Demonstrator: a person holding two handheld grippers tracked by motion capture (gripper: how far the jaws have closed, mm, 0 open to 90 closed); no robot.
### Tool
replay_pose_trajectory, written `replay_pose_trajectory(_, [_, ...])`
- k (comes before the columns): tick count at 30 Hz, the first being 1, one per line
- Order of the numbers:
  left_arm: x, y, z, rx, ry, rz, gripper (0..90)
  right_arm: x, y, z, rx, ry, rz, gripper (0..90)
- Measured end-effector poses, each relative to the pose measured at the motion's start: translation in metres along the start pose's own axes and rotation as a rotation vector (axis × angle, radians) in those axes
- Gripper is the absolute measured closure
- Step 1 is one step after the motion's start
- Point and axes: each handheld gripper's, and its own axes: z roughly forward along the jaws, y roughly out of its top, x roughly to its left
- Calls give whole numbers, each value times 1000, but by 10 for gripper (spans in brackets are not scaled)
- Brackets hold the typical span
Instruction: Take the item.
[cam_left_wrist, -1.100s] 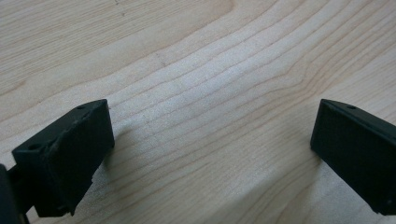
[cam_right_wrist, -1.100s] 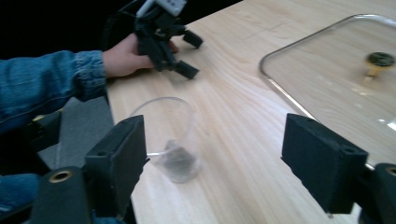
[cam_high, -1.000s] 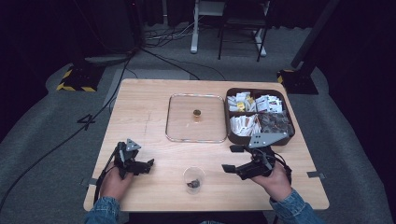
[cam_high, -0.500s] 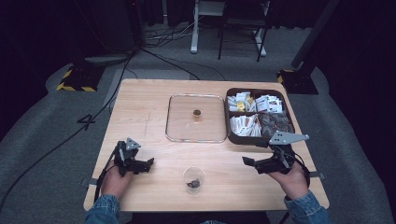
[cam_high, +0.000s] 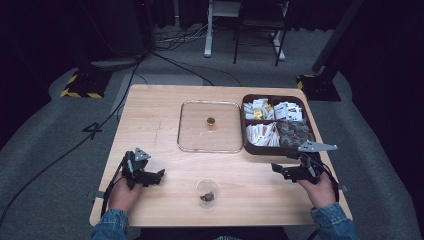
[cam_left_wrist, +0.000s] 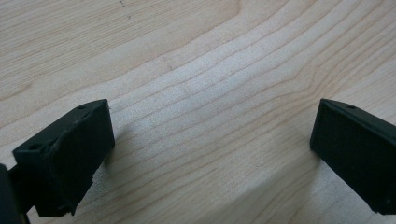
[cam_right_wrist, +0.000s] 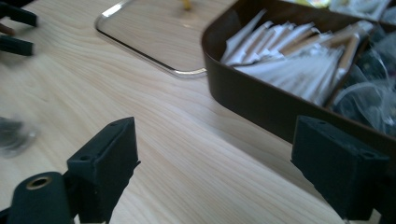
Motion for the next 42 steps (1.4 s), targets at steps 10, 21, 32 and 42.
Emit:
replay_pose_trajectory(10, [0, 0, 0, -1, -1, -1, 1, -17, -24, 23, 123, -64, 37, 110])
replay_pose_trajectory(21, [1, 0, 1, -4, 4, -1, 1, -22, -39, 39, 234, -132, 53, 83])
replay_pose_trajectory(32, [1, 0, 1, -5, 4, -3, 1, -20, -52, 51, 162, -169, -43, 0])
replay_pose_trajectory(42, [1, 1, 1, -4, 4, -3, 1, -20, -57, 51, 111, -173, -46, 0])
